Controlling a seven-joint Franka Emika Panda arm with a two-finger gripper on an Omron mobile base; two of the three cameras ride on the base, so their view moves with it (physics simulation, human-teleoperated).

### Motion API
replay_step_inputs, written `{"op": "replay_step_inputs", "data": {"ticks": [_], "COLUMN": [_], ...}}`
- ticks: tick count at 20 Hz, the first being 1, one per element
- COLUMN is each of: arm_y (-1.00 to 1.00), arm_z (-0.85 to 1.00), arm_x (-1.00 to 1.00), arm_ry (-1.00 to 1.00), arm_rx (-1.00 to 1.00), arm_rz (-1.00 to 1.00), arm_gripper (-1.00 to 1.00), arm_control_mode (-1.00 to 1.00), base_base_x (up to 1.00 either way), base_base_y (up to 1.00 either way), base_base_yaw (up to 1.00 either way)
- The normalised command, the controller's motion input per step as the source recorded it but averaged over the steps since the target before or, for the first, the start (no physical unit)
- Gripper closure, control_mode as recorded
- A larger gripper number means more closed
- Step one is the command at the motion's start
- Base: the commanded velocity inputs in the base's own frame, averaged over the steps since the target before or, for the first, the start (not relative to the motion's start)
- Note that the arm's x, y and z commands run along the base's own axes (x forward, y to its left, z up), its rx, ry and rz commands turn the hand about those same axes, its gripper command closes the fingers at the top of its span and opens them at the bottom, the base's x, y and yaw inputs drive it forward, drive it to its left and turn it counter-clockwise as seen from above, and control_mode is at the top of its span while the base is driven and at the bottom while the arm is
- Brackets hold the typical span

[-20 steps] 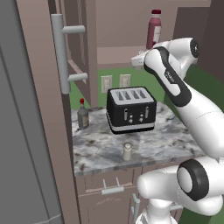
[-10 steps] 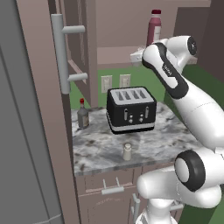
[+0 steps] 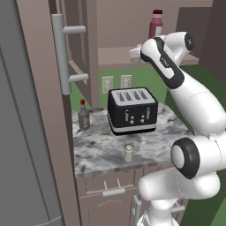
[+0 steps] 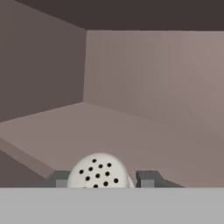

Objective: Pick the shaker and shaker from the counter and place them in the cabinet.

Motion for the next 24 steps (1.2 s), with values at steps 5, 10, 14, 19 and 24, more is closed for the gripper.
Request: {"op": "replay_step_inputs", "data": {"ticks": [5, 10, 14, 19, 24], "arm_y": [0.0, 0.0, 0.0, 0.0, 0.0], "arm_z": [-0.13, -0.3, -0.29, -0.24, -0.41], "arm_x": [0.39, 0.41, 0.39, 0.42, 0.36], "arm_ry": [0.0, 0.0, 0.0, 0.0, 0.02], "arm_rx": [0.01, 0.02, 0.0, 0.0, 0.0], "arm_rz": [0.0, 0.0, 0.0, 0.0, 0.0], "arm_gripper": [1.0, 1.0, 1.0, 1.0, 1.0], "arm_control_mode": [-1.0, -1.0, -1.0, -1.0, -1.0], "base_base_x": [0.0, 0.0, 0.0, 0.0, 0.0], "base_base_y": [0.0, 0.0, 0.0, 0.0, 0.0], "base_base_yaw": [0.0, 0.0, 0.0, 0.0, 0.0]}}
